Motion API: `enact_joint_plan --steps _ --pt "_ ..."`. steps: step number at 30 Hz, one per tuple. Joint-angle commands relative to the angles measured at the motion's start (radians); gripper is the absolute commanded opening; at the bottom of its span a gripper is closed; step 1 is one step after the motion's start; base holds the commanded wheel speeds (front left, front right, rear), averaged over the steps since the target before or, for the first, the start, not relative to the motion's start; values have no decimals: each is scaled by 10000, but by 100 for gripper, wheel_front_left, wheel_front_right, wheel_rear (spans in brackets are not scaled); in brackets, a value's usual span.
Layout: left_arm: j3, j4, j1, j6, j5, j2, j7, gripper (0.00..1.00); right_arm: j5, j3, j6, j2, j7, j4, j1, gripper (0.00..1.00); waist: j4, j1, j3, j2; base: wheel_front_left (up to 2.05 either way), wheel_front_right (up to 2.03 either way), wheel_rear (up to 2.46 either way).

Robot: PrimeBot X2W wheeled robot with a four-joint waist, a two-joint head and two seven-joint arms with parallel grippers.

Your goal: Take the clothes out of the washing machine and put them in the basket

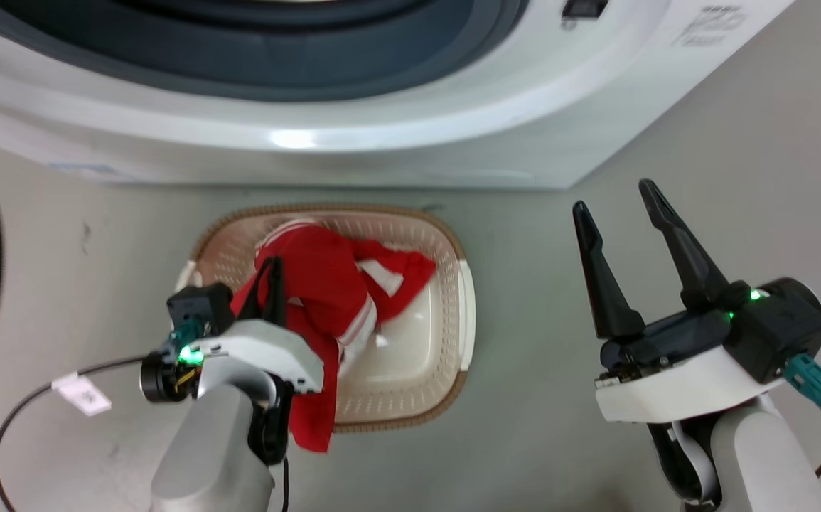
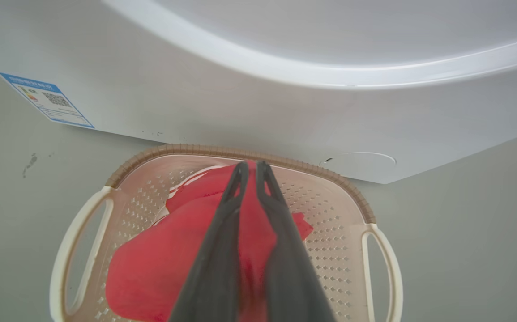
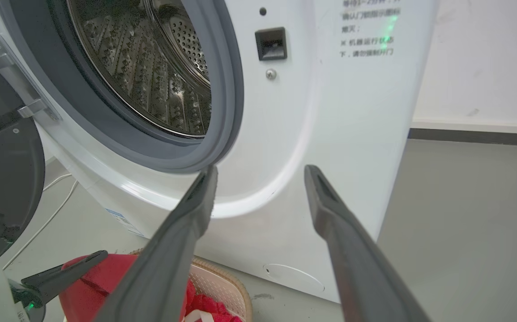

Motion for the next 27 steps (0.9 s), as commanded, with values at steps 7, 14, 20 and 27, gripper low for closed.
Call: enact_joint_plan --steps 7,14,20,27 --pt "210 1799 -1275 -26 427 -14 -51 0 -1 238 -3 3 -216 135 -615 100 -439 -3 1872 0 0 0 0" --pt "557 3662 -1965 100 665 243 -52 0 86 477 -3 3 -458 368 -951 100 -751 -3 2520 0 0 0 0" --pt "847 4279 -2120 170 668 312 -53 0 133 552 -3 3 -644 704 -1089 100 -825 -3 2545 0 0 0 0" --pt "1084 3891 -1562 -72 809 198 -53 100 77 442 -3 3 -828 1441 -945 100 -590 -3 1157 0 0 0 0"
